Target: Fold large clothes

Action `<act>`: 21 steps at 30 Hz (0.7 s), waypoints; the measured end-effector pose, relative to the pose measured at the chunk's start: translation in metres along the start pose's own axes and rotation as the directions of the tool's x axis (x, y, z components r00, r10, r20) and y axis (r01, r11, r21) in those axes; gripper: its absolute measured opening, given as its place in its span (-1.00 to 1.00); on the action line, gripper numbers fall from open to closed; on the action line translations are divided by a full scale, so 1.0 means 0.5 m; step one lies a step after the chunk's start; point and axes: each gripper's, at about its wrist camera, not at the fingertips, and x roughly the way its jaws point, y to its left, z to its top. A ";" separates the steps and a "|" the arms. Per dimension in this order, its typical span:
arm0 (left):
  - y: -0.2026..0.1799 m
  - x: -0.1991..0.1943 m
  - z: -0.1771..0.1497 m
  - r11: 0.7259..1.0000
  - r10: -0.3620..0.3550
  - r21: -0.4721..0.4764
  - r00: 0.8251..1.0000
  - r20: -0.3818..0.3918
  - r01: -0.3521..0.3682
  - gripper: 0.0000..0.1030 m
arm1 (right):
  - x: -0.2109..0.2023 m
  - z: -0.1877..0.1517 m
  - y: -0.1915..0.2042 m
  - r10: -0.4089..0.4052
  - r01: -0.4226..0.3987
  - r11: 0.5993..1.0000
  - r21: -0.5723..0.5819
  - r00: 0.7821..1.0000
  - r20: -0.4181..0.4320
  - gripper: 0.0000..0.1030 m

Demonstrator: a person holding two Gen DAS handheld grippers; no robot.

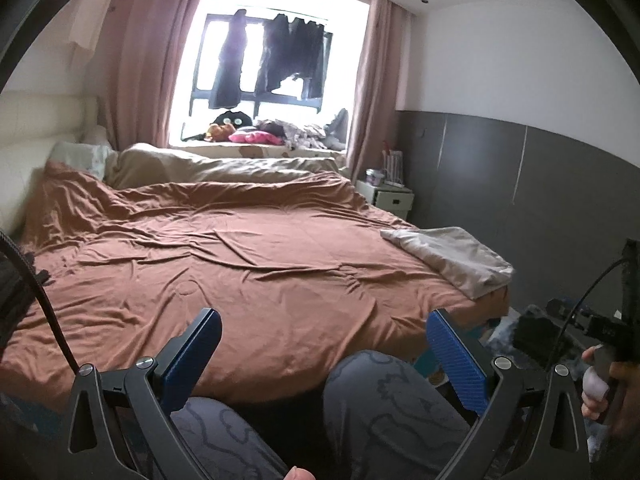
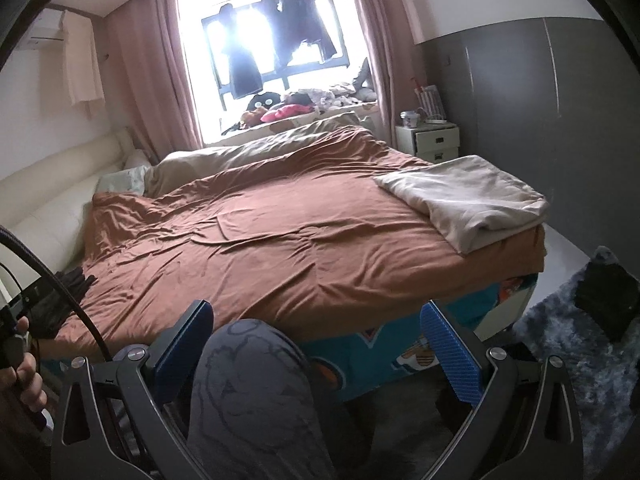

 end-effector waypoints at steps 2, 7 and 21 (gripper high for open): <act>-0.002 -0.007 -0.001 1.000 -0.001 0.009 1.000 0.010 0.001 0.99 | 0.005 -0.001 0.001 -0.003 0.003 1.000 -0.002 1.000 -0.004 1.00; -0.005 -0.006 0.000 1.000 0.010 0.021 1.000 0.019 -0.011 0.99 | 0.001 -0.017 0.017 -0.004 0.004 1.000 0.006 1.000 -0.001 1.00; -0.014 -0.004 -0.003 0.999 -0.002 0.033 1.000 0.010 0.002 0.99 | 0.001 -0.024 0.034 -0.007 0.007 1.000 0.009 1.000 -0.004 1.00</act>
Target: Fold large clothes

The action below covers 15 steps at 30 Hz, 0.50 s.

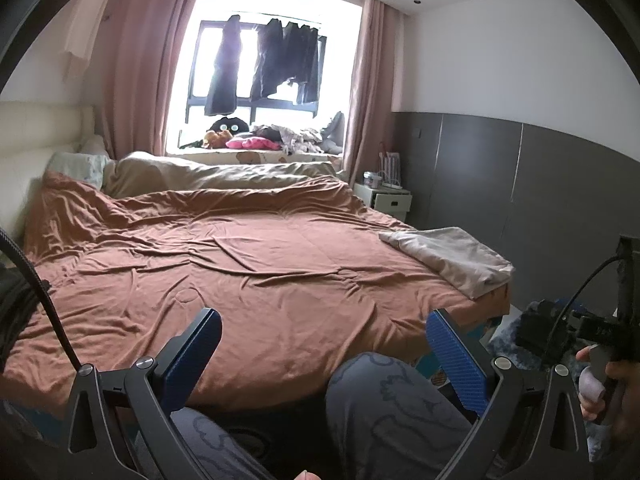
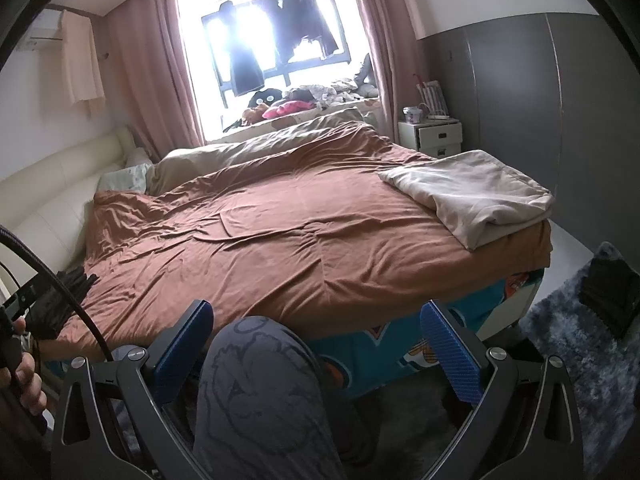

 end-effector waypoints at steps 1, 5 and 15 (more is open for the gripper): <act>-0.002 -0.001 0.000 1.000 0.001 0.003 1.000 0.000 -0.001 0.99 | -0.001 0.000 0.001 0.001 -0.001 1.000 0.000 1.000 0.000 1.00; -0.002 -0.002 0.000 1.000 -0.004 -0.009 1.000 0.000 0.004 0.99 | -0.006 0.002 0.004 0.003 -0.003 1.000 0.004 1.000 0.003 1.00; -0.007 -0.007 -0.003 1.000 0.001 -0.005 1.000 0.004 -0.001 0.99 | -0.015 0.002 -0.005 0.004 -0.004 1.000 0.014 1.000 0.022 1.00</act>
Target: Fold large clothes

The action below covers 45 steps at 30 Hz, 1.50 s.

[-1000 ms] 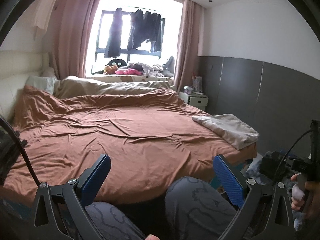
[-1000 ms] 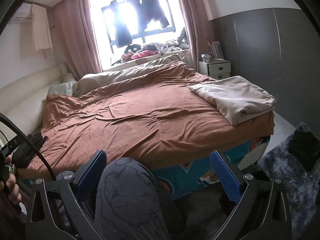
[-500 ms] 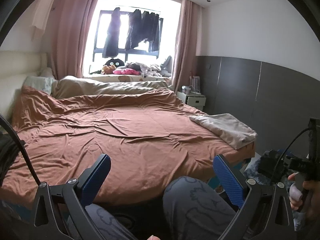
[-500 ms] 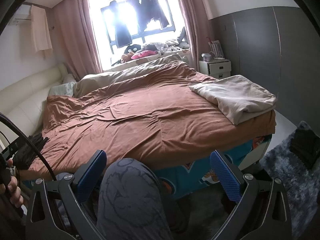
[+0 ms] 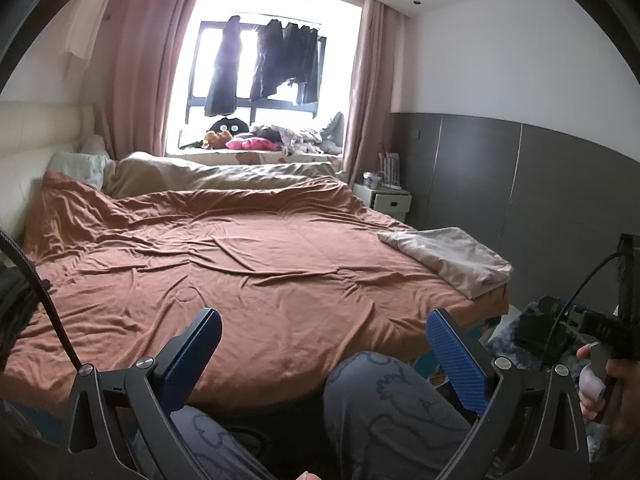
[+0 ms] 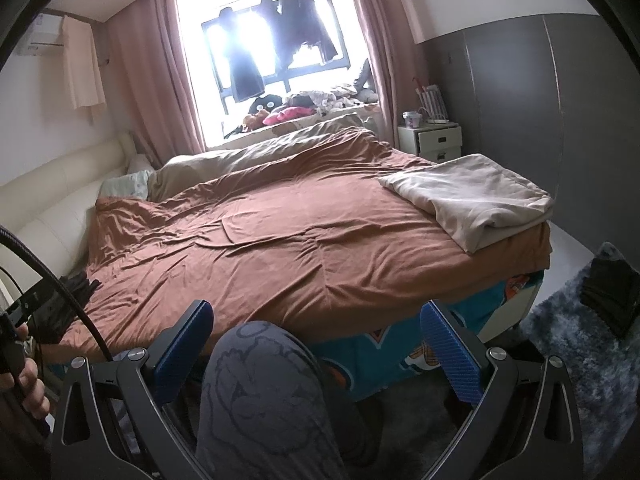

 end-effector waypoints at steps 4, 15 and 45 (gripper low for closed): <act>-0.003 -0.004 0.000 1.000 0.002 0.004 1.000 0.004 -0.002 0.99 | 0.001 -0.001 -0.001 0.001 -0.001 1.000 -0.001 1.000 -0.001 1.00; -0.004 -0.008 -0.001 1.000 0.003 0.001 1.000 0.004 -0.003 0.99 | 0.002 0.001 0.003 -0.003 0.003 1.000 -0.007 1.000 -0.007 1.00; -0.024 -0.009 -0.001 1.000 0.010 0.026 1.000 0.008 -0.010 0.99 | -0.003 0.002 -0.010 -0.005 0.005 1.000 -0.010 1.000 -0.002 1.00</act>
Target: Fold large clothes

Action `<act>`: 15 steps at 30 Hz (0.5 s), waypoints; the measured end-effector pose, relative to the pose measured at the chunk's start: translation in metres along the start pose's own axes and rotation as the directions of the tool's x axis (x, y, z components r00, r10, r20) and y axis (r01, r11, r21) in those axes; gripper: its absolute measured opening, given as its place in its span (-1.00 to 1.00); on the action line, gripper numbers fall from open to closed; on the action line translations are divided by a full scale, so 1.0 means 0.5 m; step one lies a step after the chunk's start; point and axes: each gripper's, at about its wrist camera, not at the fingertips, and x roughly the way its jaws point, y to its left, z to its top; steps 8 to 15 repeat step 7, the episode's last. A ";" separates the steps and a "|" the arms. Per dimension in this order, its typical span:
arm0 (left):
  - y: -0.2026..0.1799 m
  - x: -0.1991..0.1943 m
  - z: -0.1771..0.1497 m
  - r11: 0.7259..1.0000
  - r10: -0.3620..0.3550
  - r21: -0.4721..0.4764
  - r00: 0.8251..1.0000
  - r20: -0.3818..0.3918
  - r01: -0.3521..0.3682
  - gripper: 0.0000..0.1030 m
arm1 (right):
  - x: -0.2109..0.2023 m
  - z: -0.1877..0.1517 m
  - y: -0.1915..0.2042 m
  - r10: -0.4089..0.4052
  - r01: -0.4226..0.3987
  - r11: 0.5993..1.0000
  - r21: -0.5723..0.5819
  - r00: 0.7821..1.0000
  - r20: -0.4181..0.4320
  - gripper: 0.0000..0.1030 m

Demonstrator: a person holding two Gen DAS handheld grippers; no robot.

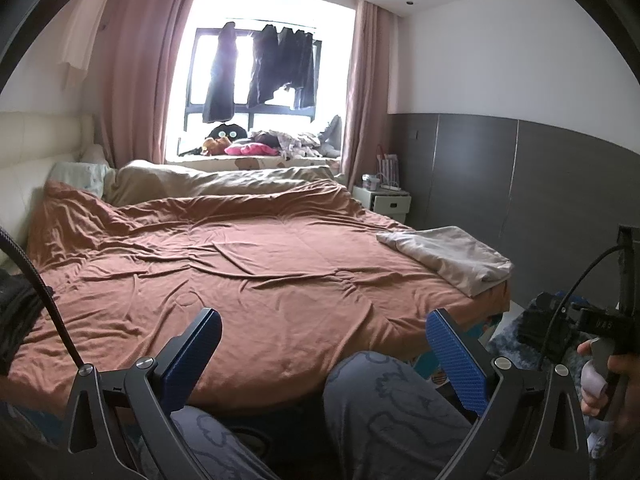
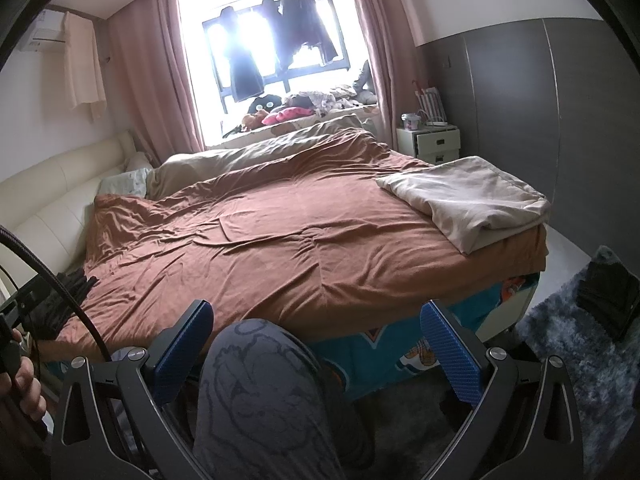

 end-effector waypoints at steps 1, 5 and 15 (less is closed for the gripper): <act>-0.002 -0.002 0.000 1.000 0.001 0.000 1.000 0.000 -0.001 0.99 | -0.001 0.000 0.000 -0.001 0.001 1.000 0.001 1.000 0.001 1.00; -0.006 -0.004 -0.001 1.000 -0.001 -0.003 1.000 0.002 0.001 0.99 | -0.012 -0.005 -0.001 -0.001 0.001 1.000 -0.001 1.000 0.005 1.00; -0.009 -0.007 -0.002 1.000 0.001 -0.001 1.000 0.004 -0.001 0.99 | -0.018 -0.008 -0.002 -0.002 0.002 1.000 -0.003 1.000 0.007 1.00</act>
